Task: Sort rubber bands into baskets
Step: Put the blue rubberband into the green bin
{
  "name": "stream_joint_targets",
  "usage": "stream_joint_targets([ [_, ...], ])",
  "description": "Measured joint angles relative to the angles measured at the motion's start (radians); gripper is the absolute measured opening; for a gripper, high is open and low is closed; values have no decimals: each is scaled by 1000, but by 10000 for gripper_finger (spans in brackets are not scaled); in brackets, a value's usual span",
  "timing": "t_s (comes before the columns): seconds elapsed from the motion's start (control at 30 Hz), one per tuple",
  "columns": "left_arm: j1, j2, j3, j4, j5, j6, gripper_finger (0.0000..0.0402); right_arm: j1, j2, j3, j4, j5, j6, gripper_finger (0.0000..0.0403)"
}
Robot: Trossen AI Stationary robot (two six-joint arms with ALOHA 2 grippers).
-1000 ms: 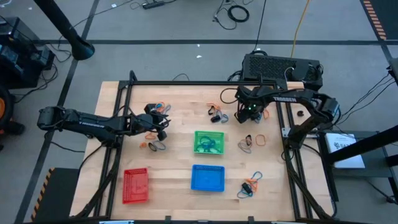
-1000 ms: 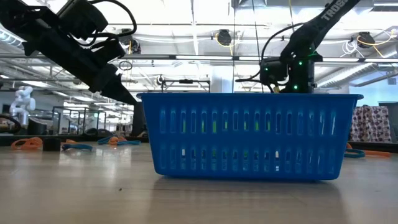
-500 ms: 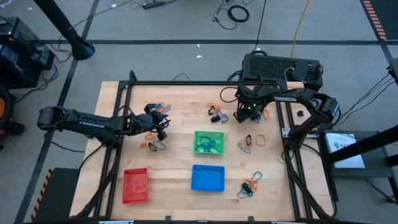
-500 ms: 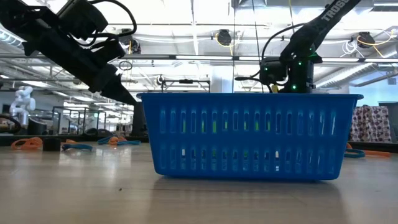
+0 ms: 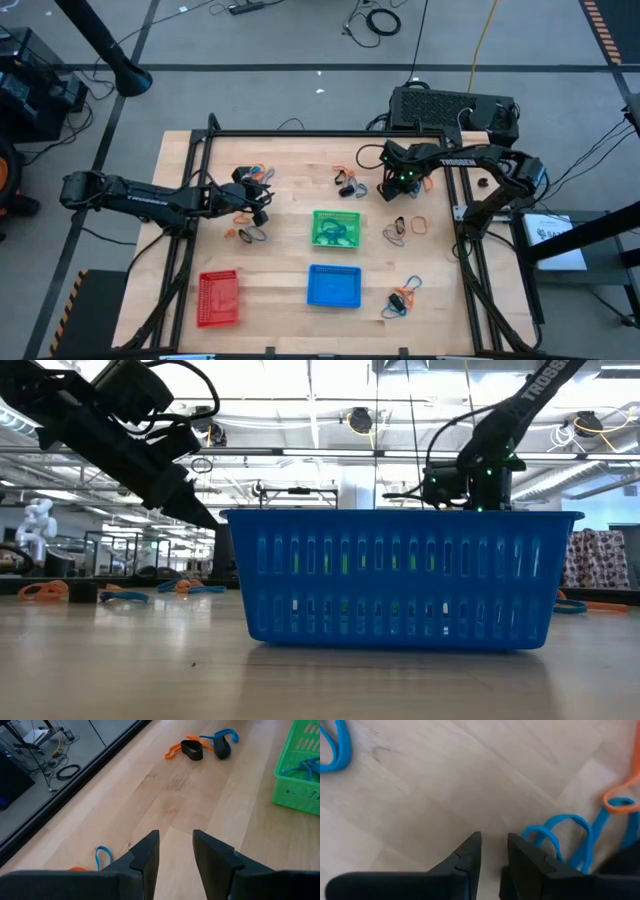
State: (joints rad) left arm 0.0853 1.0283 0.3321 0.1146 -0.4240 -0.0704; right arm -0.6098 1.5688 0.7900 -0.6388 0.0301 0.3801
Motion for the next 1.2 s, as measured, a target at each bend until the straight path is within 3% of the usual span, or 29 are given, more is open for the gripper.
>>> stream_joint_targets([
  [1.2,0,0,0,3,0,0,127,-19,0,5,-63,75,-3,88],
])
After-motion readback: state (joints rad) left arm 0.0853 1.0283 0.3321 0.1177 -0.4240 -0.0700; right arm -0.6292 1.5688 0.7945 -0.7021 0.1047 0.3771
